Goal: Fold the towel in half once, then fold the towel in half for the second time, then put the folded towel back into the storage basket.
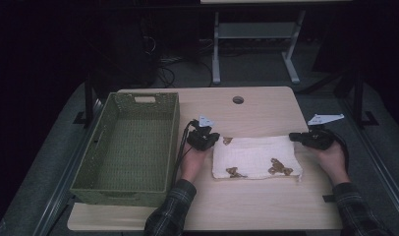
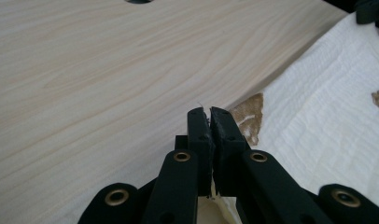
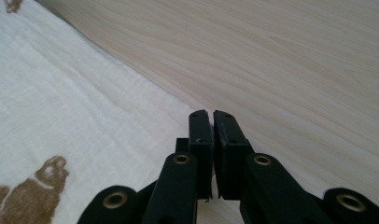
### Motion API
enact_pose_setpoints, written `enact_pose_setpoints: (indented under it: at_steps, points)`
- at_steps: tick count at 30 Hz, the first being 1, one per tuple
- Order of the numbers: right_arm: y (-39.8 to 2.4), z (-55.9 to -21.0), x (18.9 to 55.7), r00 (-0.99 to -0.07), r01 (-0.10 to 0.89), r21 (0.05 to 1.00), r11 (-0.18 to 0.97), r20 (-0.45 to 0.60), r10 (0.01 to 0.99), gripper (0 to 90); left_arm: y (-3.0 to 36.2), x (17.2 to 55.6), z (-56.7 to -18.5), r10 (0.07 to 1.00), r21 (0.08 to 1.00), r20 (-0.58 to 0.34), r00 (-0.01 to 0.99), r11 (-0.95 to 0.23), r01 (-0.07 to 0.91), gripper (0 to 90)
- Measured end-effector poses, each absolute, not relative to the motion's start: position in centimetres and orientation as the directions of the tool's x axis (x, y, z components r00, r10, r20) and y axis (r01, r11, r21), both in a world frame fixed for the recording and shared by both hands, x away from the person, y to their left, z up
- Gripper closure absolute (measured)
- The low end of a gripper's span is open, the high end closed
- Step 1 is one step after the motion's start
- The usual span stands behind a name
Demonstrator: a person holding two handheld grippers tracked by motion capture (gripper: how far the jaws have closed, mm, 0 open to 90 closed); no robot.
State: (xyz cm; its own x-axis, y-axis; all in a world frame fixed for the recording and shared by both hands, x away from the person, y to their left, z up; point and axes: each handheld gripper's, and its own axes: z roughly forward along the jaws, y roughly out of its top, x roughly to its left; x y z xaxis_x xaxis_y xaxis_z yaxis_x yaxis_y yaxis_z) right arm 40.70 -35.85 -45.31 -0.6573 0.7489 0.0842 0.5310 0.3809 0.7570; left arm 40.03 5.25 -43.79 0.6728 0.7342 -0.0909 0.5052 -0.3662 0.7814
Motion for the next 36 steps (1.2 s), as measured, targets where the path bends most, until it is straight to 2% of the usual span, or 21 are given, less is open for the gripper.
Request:
enact_pose_setpoints:
  at_steps: [12, 21, 36]
  points:
    - [-36.5, -44.2, 38.9, -0.677, 0.504, 0.789, 0.353, 0.106, 0.728, 86.1, 5.8, 37.9, -42.3, 0.718, 0.811, -0.084, 0.692, -0.354, 0.465, 87.1]
    - [-36.8, -43.8, 37.1, -0.695, 0.491, 0.799, 0.347, 0.119, 0.709, 86.0, 6.0, 35.9, -41.7, 0.688, 0.807, -0.055, 0.723, -0.396, 0.437, 87.1]
    - [-36.7, -44.1, 35.0, -0.712, 0.495, 0.785, 0.373, 0.12, 0.692, 86.0, 6.2, 33.9, -42.1, 0.665, 0.796, -0.036, 0.746, -0.432, 0.424, 87.0]
